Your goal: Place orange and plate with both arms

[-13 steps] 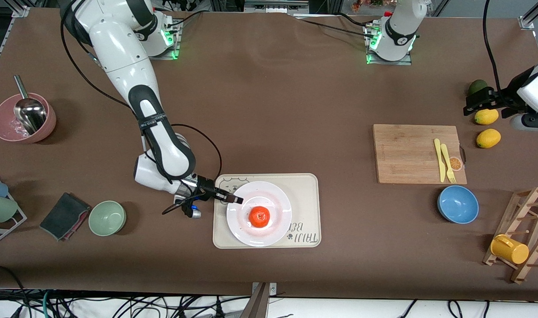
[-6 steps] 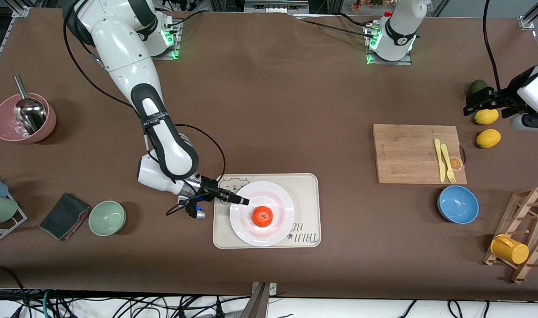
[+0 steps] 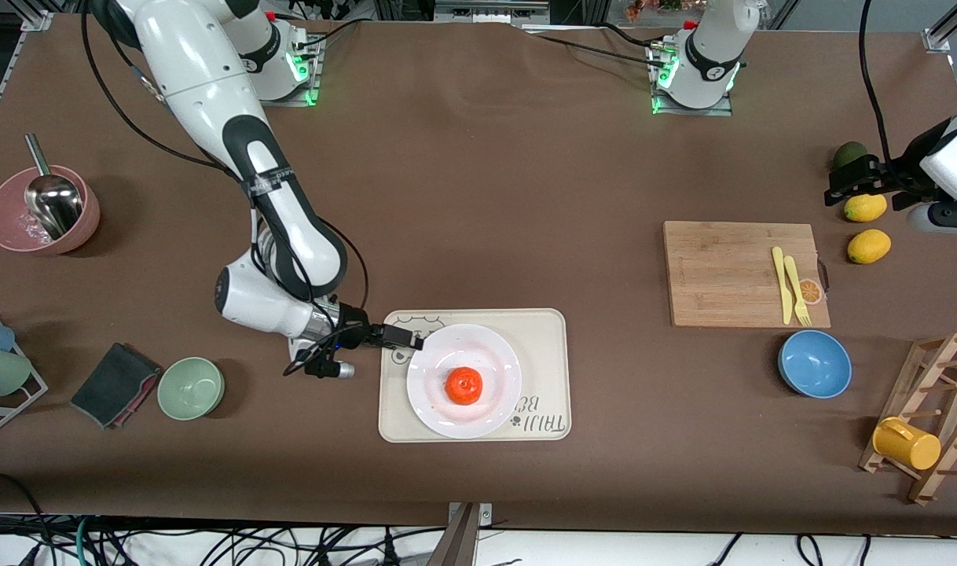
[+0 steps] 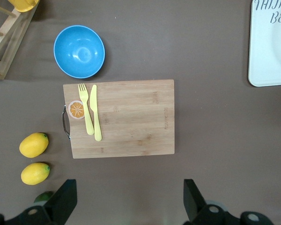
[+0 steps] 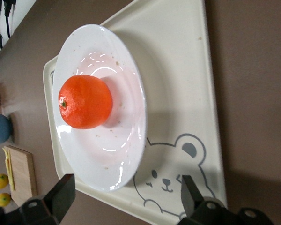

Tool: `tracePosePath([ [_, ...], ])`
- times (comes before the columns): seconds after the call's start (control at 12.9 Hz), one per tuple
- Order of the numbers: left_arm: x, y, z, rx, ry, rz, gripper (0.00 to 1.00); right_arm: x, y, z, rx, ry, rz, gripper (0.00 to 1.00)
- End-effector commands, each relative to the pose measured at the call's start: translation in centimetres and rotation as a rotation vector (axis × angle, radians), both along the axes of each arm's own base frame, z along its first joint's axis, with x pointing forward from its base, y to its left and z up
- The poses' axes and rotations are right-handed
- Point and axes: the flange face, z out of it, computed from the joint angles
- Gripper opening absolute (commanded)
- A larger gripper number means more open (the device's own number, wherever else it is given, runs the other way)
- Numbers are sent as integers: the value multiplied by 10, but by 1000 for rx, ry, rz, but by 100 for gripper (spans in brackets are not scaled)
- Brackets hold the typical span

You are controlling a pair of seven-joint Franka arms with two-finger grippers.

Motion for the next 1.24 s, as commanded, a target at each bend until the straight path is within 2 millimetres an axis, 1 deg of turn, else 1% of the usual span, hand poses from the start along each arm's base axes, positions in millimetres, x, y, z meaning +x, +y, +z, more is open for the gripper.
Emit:
tracePosePath([
  [0.0, 3, 0, 5, -23, -10, -16, 100, -24, -29, 48, -146, -53, 107, 100],
  [0.08, 3, 0, 5, -23, -10, -16, 100, -27, -43, 64, -210, -73, 159, 100],
  [0.15, 3, -1, 5, -23, -10, -17, 100, -30, -61, 77, -255, -58, 208, 100],
  [0.23, 3, -1, 5, -23, -10, -17, 100, -29, -86, 89, -305, -16, 262, 100],
  [0.31, 3, 0, 5, -23, -10, -16, 100, -29, -106, 106, -374, 6, 325, 100],
  [0.39, 3, -1, 5, -25, -10, -17, 100, -32, -120, 125, -447, 16, 380, 100],
  [0.54, 3, -1, 5, -23, -10, -17, 100, -40, -155, 156, -531, 61, 421, 100],
  [0.62, 3, -1, 5, -23, -10, -17, 100, -47, -176, 180, -584, 78, 436, 100],
  [0.7, 3, -1, 5, -23, -10, -17, 100, -53, -196, 214, -664, 61, 454, 100],
  [0.77, 3, -1, 5, -25, -10, -17, 100, -56, -211, 257, -735, 20, 472, 100],
  [0.85, 3, -1, 5, -25, -10, -17, 100, -61, -218, 285, -764, 57, 499, 100],
  [1.0, 3, -1, 5, -25, -10, -17, 100, -71, -225, 351, -779, 165, 515, 100],
  [1.08, 3, -1, 5, -25, -10, -17, 100, -74, -229, 377, -780, 165, 498, 100],
  [1.16, 3, -1, 5, -25, -10, -17, 100, -71, -237, 390, -787, 141, 467, 100],
])
